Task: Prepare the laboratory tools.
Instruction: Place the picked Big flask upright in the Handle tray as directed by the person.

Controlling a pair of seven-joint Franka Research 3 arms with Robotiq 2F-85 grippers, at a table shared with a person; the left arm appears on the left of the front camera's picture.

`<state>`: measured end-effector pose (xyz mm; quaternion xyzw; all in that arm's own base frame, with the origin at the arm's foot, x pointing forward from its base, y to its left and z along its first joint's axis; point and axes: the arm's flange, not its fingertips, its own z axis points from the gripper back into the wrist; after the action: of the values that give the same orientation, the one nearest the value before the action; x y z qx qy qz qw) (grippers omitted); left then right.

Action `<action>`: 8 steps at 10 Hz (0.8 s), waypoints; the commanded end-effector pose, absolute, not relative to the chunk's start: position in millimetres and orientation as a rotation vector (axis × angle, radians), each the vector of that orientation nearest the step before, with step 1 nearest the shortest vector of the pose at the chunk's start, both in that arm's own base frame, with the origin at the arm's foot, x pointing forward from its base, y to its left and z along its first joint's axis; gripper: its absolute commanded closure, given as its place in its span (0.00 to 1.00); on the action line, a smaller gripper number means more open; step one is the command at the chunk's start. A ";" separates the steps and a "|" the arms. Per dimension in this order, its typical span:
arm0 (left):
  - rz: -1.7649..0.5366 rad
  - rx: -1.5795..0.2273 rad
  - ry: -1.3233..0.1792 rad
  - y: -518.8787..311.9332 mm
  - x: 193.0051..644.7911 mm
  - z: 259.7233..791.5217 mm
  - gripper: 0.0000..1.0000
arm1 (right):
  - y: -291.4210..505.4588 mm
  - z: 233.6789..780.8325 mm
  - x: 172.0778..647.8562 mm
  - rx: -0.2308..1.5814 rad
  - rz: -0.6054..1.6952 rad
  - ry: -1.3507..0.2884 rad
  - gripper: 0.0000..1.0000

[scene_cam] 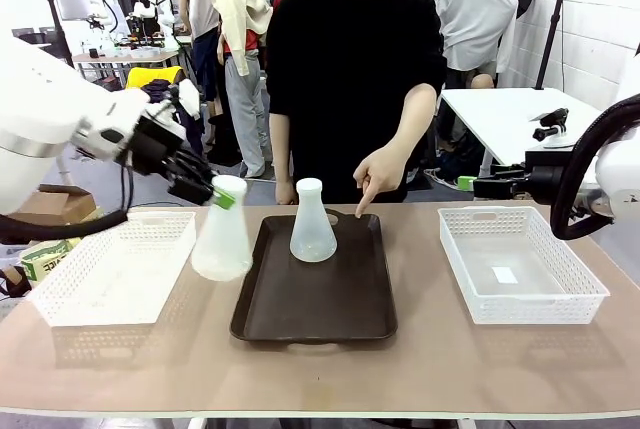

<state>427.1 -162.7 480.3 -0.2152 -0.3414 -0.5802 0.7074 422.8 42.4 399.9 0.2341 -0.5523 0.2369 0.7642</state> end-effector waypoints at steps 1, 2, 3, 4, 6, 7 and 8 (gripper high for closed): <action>-1.412 -0.626 -0.793 -173.7 442.2 460.6 1.00 | 42.0 399.2 422.0 0.515 0.507 -1.189 0.00; -1.451 -0.696 -0.808 -182.7 443.8 453.0 1.00 | 42.0 399.2 422.0 0.515 0.507 -1.189 0.00; -1.490 -0.764 -0.844 -191.8 444.7 448.1 1.00 | 42.0 399.2 422.0 0.515 0.507 -1.189 0.00; -1.507 -0.831 -0.895 -200.3 445.8 444.9 1.00 | 42.0 399.2 422.0 0.515 0.507 -1.189 0.00; -1.506 -0.947 -0.919 -213.9 450.6 433.5 1.00 | 42.0 399.2 422.0 0.515 0.507 -1.189 0.00; -1.491 -0.972 -0.921 -217.1 455.2 426.2 1.00 | 42.0 399.2 422.0 0.515 0.507 -1.189 0.00; -1.483 -0.956 -0.931 -221.2 458.7 418.5 1.00 | 42.0 399.2 422.0 0.515 0.507 -1.189 0.00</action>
<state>450.6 -218.0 423.0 -0.4041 -0.3766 -0.6296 0.5463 422.7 42.6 399.8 0.2341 -0.5522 0.2372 0.7642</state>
